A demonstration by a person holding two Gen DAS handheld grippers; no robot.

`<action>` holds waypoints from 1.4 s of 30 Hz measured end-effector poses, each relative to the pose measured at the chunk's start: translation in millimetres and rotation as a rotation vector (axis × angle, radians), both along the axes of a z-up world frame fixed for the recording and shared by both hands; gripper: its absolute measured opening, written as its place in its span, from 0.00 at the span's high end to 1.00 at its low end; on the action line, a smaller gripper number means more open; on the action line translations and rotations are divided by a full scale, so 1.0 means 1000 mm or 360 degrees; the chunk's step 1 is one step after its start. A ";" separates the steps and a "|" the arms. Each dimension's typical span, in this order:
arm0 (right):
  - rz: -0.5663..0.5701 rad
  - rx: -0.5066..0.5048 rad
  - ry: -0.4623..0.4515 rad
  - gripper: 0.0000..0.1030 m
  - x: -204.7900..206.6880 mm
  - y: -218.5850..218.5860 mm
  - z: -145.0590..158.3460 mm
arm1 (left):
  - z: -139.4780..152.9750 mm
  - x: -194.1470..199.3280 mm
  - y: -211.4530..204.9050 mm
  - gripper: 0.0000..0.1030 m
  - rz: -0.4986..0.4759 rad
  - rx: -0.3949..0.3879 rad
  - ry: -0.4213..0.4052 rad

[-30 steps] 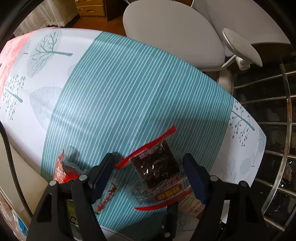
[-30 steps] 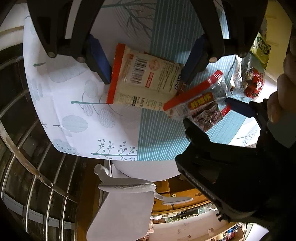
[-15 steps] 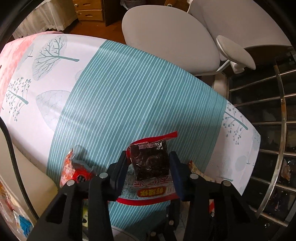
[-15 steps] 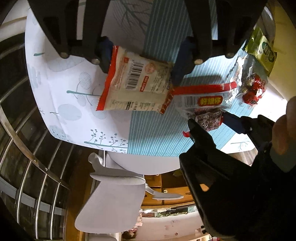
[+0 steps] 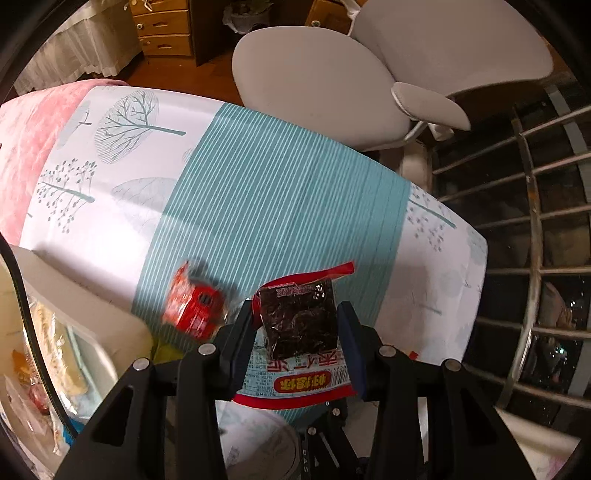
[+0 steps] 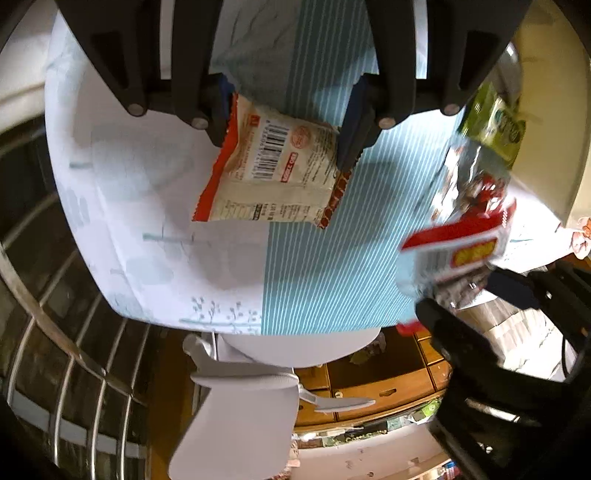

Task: Organize snacks
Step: 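Carry the jerky pack over the tray and open the left gripper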

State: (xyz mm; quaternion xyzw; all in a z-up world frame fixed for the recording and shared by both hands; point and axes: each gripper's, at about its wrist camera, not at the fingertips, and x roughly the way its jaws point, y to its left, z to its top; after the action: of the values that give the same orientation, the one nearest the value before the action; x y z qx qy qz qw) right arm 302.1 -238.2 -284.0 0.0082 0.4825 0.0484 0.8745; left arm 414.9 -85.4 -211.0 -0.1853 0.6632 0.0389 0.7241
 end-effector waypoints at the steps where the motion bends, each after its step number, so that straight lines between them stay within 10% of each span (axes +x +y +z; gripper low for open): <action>1: 0.0002 -0.0016 0.0009 0.54 -0.005 0.001 0.001 | 0.002 -0.004 -0.001 0.59 -0.0017 0.0003 0.0003; 30: -0.0126 -0.0014 0.0137 0.54 -0.205 0.076 0.075 | 0.097 -0.206 0.112 0.58 -0.0510 -0.0093 -0.0059; 37: -0.0195 -0.0002 0.0052 0.82 -0.238 0.106 0.100 | 0.109 -0.241 0.164 0.58 -0.0569 -0.0093 -0.0127; 42: -0.0340 0.0088 0.0010 0.82 -0.256 0.116 0.105 | 0.108 -0.261 0.197 0.58 -0.0621 -0.0097 -0.0185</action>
State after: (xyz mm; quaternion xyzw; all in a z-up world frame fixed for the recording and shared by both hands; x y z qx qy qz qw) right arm 45.8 -122.6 -179.1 0.0838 0.4802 -0.0320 0.8726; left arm 153.7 112.0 -102.9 -0.0772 0.6444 -0.1330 0.7491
